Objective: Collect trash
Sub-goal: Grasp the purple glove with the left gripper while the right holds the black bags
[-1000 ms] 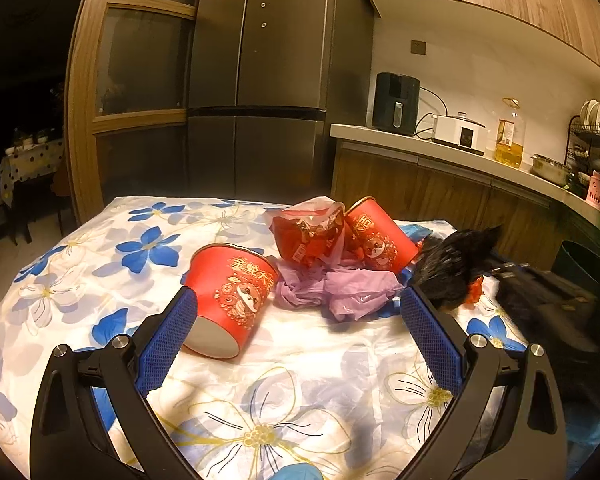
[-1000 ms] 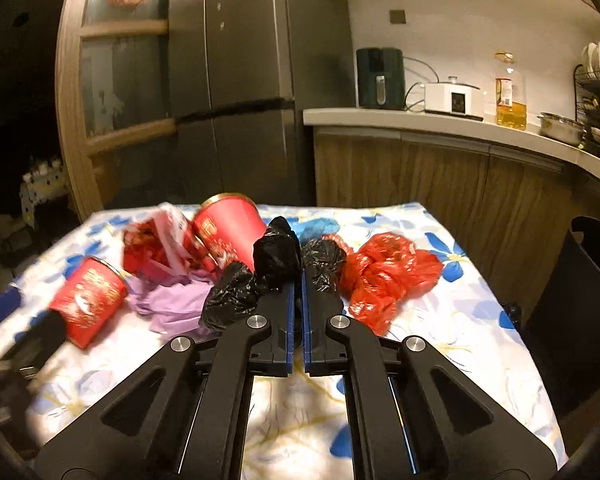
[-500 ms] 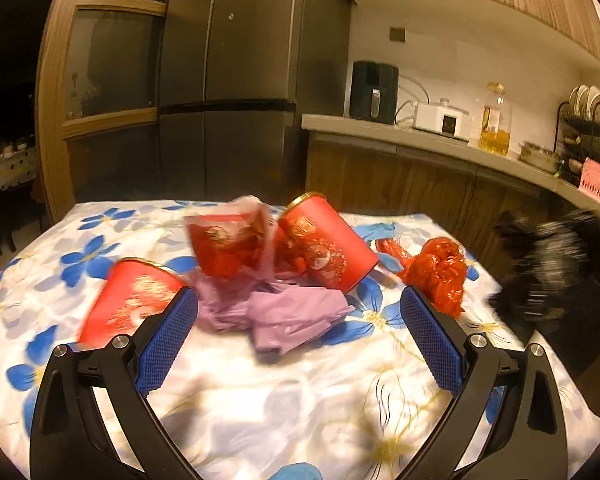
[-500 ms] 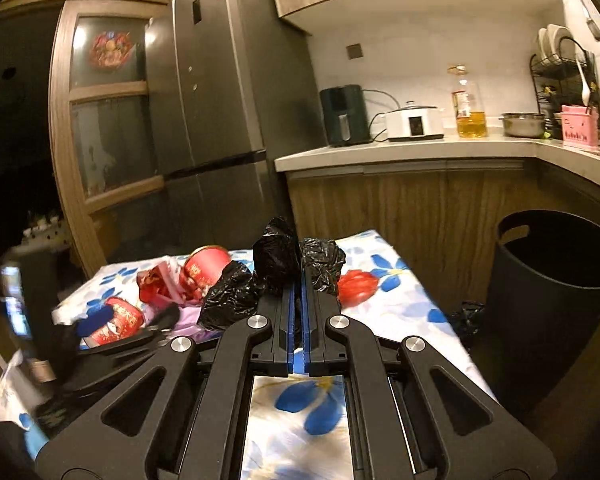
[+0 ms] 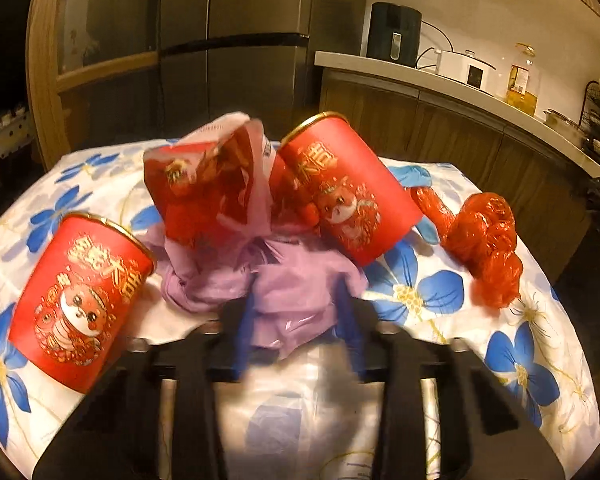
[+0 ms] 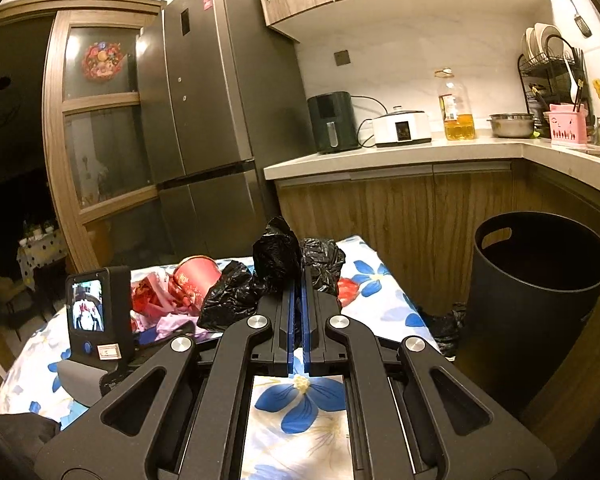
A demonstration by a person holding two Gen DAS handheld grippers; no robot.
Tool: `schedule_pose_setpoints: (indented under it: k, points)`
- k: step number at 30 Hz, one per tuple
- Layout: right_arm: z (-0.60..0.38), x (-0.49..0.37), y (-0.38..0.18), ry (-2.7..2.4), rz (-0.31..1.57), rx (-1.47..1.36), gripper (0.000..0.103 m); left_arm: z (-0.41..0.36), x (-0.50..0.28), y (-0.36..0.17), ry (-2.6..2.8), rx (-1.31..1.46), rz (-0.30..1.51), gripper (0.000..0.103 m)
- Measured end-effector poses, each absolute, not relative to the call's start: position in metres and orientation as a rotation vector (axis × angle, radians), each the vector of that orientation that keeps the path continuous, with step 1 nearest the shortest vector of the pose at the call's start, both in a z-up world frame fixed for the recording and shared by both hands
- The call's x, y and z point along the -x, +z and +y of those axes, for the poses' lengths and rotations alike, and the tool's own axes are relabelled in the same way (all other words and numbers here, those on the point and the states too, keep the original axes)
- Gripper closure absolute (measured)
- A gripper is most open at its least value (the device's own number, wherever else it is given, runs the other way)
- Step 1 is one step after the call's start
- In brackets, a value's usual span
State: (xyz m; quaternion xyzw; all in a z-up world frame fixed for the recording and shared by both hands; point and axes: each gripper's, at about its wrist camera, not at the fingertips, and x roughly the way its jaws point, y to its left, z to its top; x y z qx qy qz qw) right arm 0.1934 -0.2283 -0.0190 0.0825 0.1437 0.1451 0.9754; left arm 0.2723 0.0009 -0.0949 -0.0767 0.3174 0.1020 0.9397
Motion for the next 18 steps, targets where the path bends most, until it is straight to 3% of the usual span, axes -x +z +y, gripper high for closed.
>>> schedule_pose_setpoints:
  k: [3,5,18]
  points:
    - [-0.23,-0.192,-0.018,0.291,0.291,-0.167,0.1,0.004,-0.266,-0.096,0.193,0.178,0.645,0.092]
    - [-0.231,-0.19,-0.018,0.289,0.292,-0.165,0.1,0.005,-0.258,-0.095,0.182,0.199,0.638,0.095]
    - [-0.239,-0.175,-0.019,0.286,0.296,-0.167,0.1,-0.01,-0.176,-0.062,0.12,0.211,0.505,0.098]
